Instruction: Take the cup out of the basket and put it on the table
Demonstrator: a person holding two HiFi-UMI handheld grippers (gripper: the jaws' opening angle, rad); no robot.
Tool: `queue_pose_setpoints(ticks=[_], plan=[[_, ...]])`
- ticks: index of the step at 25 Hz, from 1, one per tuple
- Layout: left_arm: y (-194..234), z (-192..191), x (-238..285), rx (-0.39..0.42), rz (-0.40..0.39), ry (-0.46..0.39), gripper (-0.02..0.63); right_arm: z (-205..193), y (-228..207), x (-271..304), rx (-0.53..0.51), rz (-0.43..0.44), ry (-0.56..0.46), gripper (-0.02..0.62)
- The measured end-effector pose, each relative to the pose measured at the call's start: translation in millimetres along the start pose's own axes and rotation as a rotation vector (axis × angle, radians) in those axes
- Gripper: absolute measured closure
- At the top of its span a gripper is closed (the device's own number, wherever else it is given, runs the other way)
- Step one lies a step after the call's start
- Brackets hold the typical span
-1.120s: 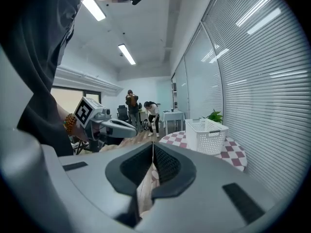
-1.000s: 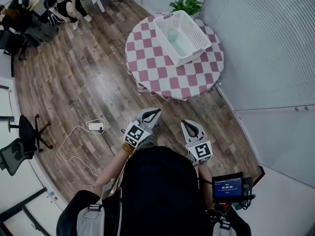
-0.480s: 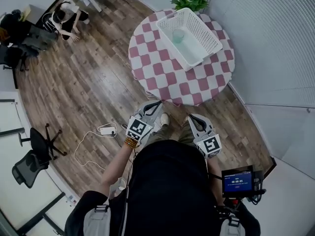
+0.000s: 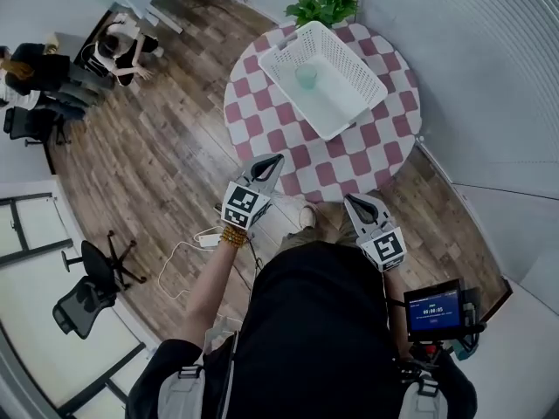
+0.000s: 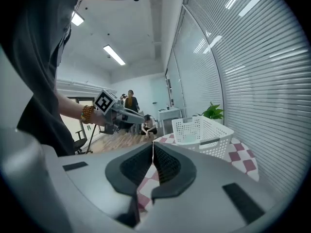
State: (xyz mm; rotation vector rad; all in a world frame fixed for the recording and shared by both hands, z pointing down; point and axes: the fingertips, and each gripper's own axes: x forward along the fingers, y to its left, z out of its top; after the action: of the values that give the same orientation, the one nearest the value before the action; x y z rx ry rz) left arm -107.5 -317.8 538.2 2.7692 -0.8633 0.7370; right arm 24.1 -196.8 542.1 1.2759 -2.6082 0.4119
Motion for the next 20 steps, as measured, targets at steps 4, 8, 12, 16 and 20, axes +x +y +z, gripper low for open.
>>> queue_pose_setpoints(ticks=[4,8,12,16,20], plan=[[28,51,47,0.115,0.006,0.064,0.601,7,-62,-11,0.02,-0.042,-0.023,0.584],[50,92,118,0.253,-0.029,0.204,0.601,5,-137,-26,0.07,-0.091,-0.05,0.584],[76,104,176,0.313,-0.096,0.338,0.601,-4,-187,-40,0.125,-0.14,-0.054,0.584],[103,93,208,0.32,-0.147,0.445,0.601,-10,-208,-52,0.148,-0.184,-0.057,0.584],[112,72,234,0.311,-0.203,0.546,0.601,-21,-224,-65,0.167,-0.226,-0.057,0.584]])
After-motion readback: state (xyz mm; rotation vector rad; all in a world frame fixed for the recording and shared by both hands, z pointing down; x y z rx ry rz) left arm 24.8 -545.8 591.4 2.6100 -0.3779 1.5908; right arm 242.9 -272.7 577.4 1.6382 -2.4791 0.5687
